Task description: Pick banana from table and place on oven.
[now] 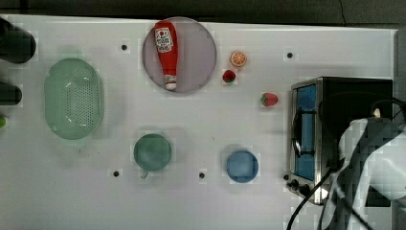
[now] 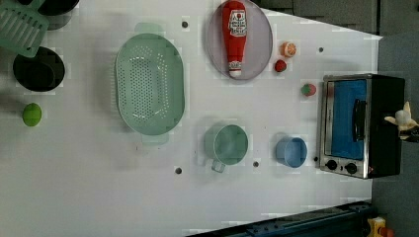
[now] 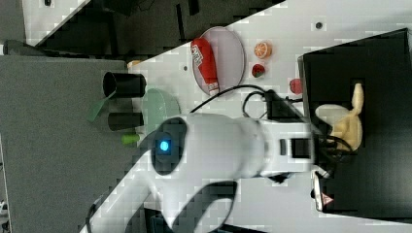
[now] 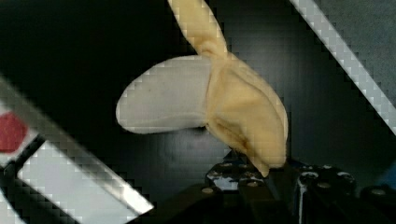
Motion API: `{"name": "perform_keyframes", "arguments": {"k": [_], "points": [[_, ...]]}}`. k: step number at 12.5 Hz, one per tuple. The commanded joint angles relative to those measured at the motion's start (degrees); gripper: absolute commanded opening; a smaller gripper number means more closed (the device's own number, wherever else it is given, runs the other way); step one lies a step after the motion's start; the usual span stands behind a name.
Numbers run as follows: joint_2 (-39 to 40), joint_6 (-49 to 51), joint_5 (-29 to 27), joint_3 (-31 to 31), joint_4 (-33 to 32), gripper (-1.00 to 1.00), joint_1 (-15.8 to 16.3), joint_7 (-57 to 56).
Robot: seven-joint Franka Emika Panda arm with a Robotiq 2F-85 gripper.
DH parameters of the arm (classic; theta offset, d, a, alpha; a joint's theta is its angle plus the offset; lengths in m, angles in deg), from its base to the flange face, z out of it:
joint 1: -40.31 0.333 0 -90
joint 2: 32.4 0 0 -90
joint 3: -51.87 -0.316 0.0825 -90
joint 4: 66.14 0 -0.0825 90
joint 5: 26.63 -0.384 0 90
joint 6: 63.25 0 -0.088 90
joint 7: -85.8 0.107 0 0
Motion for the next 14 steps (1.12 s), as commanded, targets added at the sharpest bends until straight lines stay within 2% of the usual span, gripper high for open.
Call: {"name": "perform_keyframes", "arguments": {"k": [1, 7, 8, 11, 14], "points": [[-2.45, -0.65, -3.19, -1.11, 1.26, -0.50, 1.15, -7.45], [-2.89, -1.99, -3.19, -1.40, 2.12, 0.84, 1.61, -10.67], [-3.13, -1.93, -3.17, -1.51, 2.42, 0.99, 1.85, -10.66], [-5.83, 1.18, -0.33, -1.69, 5.12, 1.00, 3.07, -10.39], [-10.65, 10.57, 4.31, -2.62, 10.60, 1.00, 5.19, -6.28]]}}
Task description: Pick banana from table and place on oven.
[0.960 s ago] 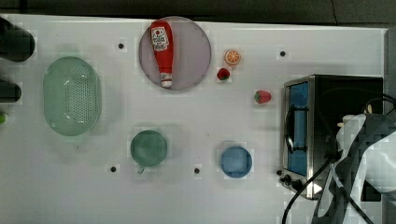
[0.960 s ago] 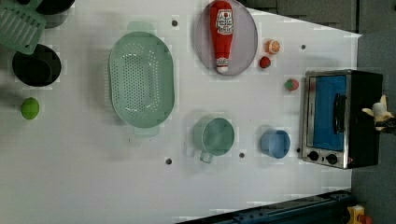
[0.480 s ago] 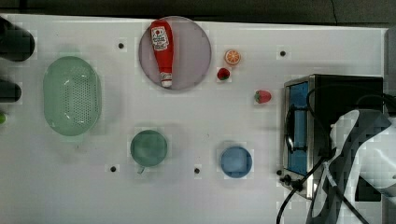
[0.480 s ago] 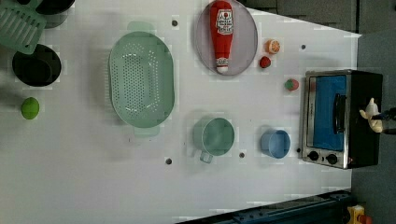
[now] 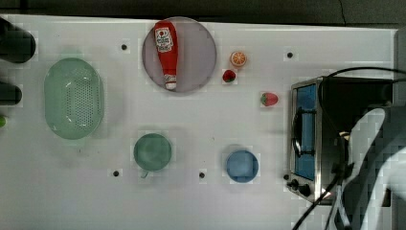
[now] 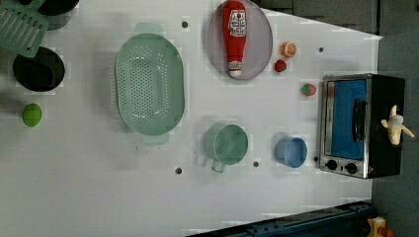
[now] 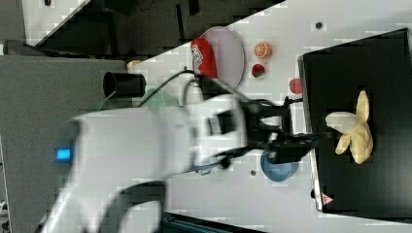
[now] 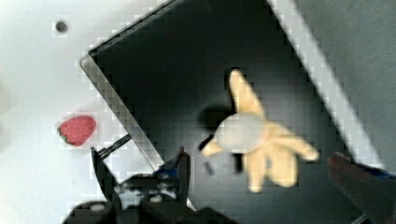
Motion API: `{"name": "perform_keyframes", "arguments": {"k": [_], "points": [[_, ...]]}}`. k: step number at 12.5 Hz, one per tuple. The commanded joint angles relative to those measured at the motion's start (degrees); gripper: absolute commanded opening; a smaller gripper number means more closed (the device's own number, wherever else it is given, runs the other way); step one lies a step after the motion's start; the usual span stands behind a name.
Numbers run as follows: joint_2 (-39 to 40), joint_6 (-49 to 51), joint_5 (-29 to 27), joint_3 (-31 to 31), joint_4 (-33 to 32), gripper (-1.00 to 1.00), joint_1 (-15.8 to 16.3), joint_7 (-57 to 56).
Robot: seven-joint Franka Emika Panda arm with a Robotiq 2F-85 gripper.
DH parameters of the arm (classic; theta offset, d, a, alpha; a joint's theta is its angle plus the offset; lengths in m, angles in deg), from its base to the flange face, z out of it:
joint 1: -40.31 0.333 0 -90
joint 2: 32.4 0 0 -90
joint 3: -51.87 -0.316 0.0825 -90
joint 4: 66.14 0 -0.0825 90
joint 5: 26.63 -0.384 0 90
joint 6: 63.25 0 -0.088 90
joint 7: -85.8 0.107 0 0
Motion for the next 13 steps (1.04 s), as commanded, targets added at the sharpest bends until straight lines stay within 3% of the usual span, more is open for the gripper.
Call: {"name": "perform_keyframes", "arguments": {"k": [1, 3, 6, 10, 13], "points": [[-6.24, 9.11, 3.27, -2.14, 4.69, 1.00, 2.54, 3.98], [-9.59, 18.11, 4.37, -4.97, 6.50, 1.00, 3.80, 10.54], [-13.60, 27.33, 4.36, -13.22, 6.52, 1.00, 5.05, 29.19], [-16.14, 28.83, 3.83, -23.97, 6.41, 1.00, 5.26, 48.85], [-16.64, 28.89, 2.64, -27.21, 6.20, 1.00, 5.27, 57.74]]}}
